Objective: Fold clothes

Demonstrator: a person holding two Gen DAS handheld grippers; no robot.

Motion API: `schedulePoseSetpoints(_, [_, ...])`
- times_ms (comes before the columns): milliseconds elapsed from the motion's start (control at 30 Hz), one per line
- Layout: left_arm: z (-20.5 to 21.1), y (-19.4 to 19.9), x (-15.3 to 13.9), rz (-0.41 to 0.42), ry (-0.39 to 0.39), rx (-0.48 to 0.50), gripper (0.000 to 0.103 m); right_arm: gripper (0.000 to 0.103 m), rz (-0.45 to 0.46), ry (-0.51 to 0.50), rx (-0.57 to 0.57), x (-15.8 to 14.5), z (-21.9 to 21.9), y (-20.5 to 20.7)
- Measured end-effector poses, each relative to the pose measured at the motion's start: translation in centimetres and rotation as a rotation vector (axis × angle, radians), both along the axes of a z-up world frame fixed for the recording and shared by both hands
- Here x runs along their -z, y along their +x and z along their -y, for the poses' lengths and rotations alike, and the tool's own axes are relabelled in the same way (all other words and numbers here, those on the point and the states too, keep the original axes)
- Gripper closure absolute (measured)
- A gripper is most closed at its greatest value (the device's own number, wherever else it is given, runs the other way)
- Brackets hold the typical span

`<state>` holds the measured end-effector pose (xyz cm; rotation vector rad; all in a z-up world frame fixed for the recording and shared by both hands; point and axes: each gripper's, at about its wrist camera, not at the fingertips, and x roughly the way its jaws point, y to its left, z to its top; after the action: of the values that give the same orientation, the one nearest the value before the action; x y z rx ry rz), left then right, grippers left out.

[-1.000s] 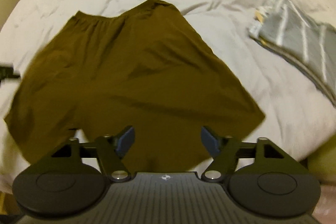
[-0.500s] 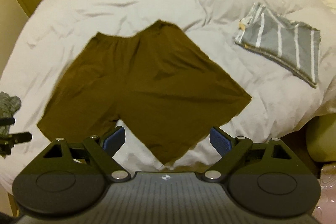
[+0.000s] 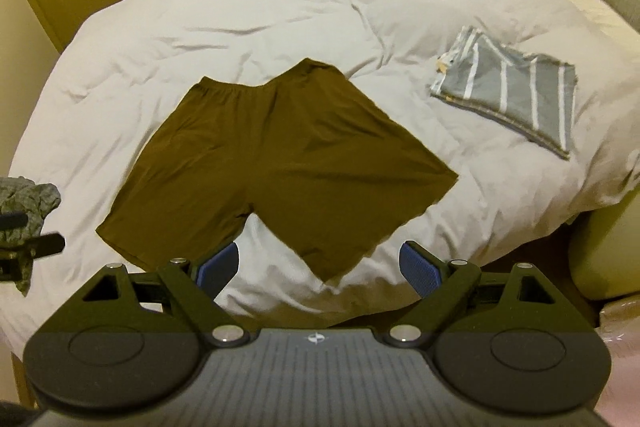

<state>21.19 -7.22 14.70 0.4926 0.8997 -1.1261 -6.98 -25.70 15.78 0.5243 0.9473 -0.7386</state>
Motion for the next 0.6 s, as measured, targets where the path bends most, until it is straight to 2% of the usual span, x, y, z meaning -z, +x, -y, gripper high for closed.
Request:
schedulePoseSetpoints(133, [-1.4,1.2,-0.9,0.017,-0.002,0.068,0.001,0.014,-0.010,-0.017,0.063,-0.5,-1.7,0.3])
schedulePoseSetpoints(267, [-3.9,3.4,-1.2,0.032,-0.008,0.086,0.001,0.014,0.010,0.006,0.138,-0.8,-3.9,0.9])
schedulePoseSetpoints(600, [-9.5,8.4,-0.6,0.018,0.022,0.103,0.001,0.014,-0.028,0.026,0.161,0.1,-10.6,5.1])
